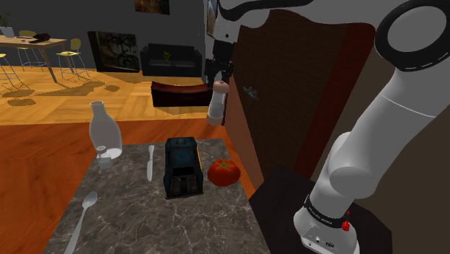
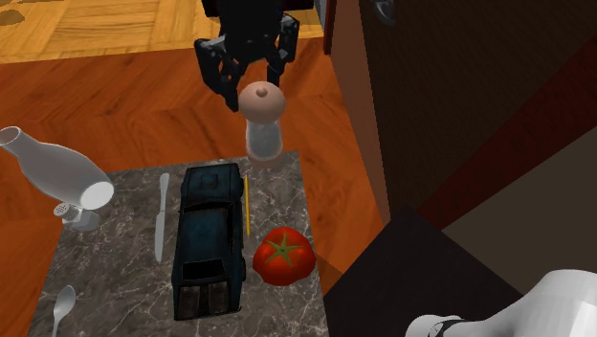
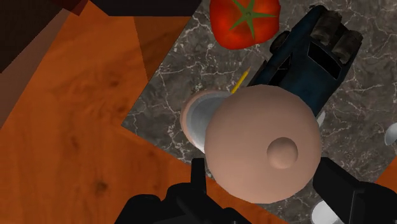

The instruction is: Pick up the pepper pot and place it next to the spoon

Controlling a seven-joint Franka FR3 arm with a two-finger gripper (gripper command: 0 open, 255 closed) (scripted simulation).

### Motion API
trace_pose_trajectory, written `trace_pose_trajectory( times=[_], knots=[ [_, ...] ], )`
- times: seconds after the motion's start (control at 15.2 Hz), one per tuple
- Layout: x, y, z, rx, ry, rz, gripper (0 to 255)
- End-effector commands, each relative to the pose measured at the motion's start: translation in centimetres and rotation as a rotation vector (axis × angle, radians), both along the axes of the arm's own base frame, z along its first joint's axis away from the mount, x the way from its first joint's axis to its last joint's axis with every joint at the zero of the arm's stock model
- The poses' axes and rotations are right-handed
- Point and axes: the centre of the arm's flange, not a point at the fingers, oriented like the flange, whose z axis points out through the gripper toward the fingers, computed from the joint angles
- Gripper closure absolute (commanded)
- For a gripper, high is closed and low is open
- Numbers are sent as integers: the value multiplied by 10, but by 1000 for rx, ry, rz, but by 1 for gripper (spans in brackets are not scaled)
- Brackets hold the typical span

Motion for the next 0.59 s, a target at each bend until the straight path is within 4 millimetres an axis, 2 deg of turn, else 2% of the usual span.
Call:
trace_pose_trajectory(
  times=[0.0, 0.53],
  knots=[
    [0, 0, 11, 0, 0, 0, 255],
    [0, 0, 53, 0, 0, 0, 255]
  ],
)
